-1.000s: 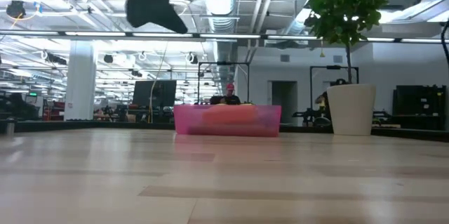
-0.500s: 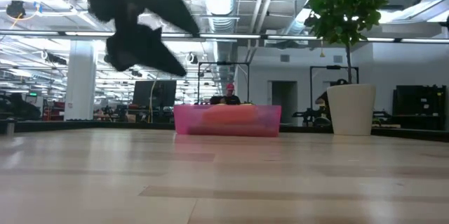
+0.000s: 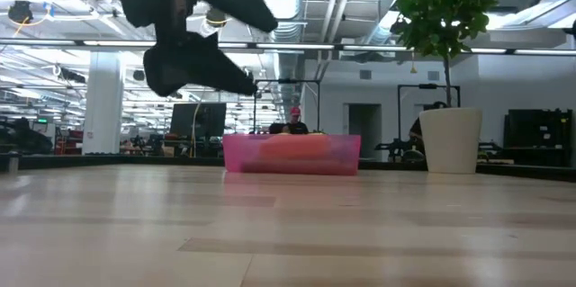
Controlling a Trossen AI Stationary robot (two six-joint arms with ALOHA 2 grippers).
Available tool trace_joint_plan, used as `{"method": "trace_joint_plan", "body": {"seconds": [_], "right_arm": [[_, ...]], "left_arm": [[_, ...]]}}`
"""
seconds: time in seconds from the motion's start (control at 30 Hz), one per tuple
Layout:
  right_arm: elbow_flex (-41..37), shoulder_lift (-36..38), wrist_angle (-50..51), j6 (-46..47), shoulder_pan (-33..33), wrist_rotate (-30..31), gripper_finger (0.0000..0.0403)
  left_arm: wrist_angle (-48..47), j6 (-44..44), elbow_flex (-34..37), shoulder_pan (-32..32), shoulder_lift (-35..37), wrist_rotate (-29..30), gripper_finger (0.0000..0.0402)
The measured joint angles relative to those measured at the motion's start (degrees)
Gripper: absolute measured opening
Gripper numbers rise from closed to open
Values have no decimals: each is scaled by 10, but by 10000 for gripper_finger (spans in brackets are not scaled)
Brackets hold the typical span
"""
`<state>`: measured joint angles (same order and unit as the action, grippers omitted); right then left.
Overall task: Fold microfiber towels
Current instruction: Fold the green microfiber cloth
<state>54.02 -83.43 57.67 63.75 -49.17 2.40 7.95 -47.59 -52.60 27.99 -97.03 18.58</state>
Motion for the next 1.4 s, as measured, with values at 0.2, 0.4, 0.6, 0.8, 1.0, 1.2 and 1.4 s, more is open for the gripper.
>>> {"method": "trace_joint_plan", "body": {"seconds": [0.2,0.4,0.6,0.8,1.0,1.2,1.4], "right_arm": [[80,2,30,-66,21,153,14],[116,3,17,-133,54,242,6],[139,2,-8,-193,74,282,15],[141,2,-8,-207,87,283,14],[141,2,-12,-222,98,293,16],[141,2,-12,-236,115,293,16],[141,2,-19,-246,127,295,21]], "left_arm": [[46,13,0,0,0,19,293],[168,29,0,-4,-31,58,293],[276,7,0,-25,-101,29,293],[442,24,0,-56,-185,5,293],[520,2,-27,-73,-261,-41,293],[518,0,-80,-72,-296,-76,293],[447,-11,-106,-77,-297,-77,266]]}}
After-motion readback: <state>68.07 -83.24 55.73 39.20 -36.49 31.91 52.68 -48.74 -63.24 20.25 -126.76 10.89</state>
